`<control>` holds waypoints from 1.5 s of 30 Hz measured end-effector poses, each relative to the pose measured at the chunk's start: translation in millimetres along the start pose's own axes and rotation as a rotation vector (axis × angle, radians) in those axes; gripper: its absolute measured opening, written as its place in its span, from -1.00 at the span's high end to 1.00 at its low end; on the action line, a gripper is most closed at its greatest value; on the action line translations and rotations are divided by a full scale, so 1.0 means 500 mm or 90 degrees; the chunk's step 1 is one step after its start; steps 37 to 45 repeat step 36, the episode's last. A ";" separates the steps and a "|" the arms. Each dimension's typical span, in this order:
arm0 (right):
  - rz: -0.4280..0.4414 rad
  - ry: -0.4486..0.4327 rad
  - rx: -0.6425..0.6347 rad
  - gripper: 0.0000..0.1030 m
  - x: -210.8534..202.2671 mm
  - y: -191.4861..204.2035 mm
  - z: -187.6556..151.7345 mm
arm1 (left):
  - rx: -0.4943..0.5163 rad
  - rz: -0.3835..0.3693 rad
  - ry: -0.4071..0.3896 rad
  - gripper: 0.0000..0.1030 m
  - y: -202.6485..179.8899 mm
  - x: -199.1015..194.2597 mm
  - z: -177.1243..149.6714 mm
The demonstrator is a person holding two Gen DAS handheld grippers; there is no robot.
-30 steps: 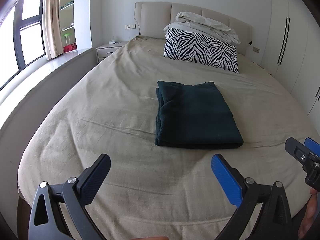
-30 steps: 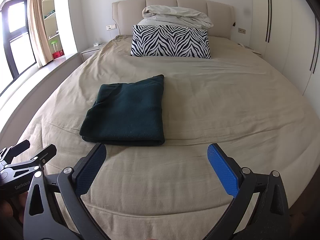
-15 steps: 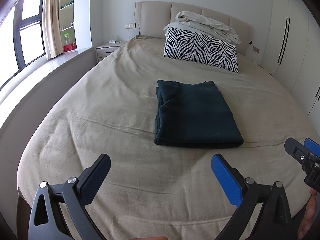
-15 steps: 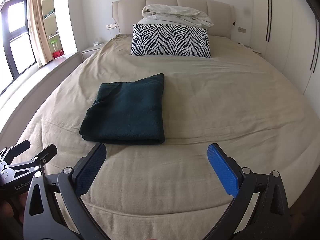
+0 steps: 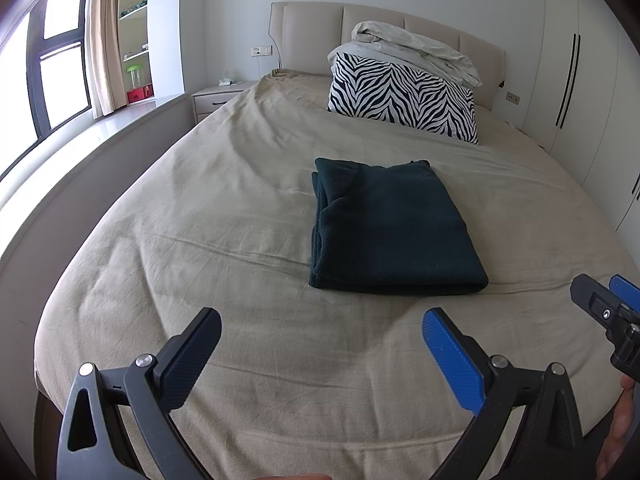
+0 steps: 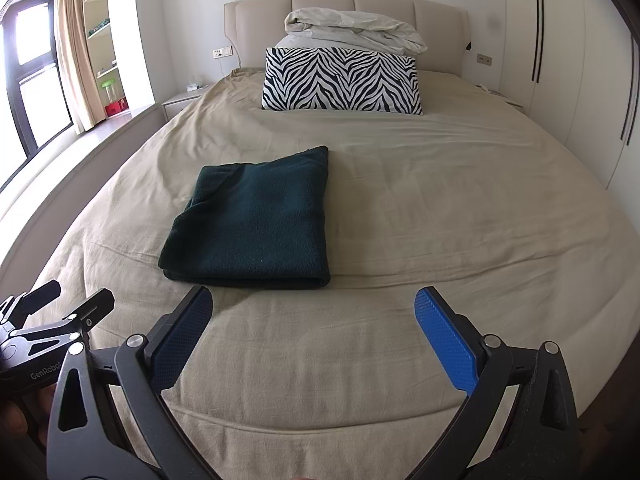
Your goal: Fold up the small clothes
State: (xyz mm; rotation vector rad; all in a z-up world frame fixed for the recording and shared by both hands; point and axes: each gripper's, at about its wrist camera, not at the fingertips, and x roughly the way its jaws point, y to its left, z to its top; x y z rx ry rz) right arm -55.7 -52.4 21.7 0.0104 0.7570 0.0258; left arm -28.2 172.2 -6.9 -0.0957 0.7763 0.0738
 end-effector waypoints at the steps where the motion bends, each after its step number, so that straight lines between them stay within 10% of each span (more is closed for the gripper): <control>1: 0.000 0.000 0.000 -1.00 0.000 0.000 0.000 | 0.000 0.000 0.000 -1.00 -0.001 0.000 0.000; 45: 0.006 0.007 -0.002 -1.00 0.011 0.009 -0.017 | -0.001 0.001 0.001 -1.00 0.005 0.008 -0.014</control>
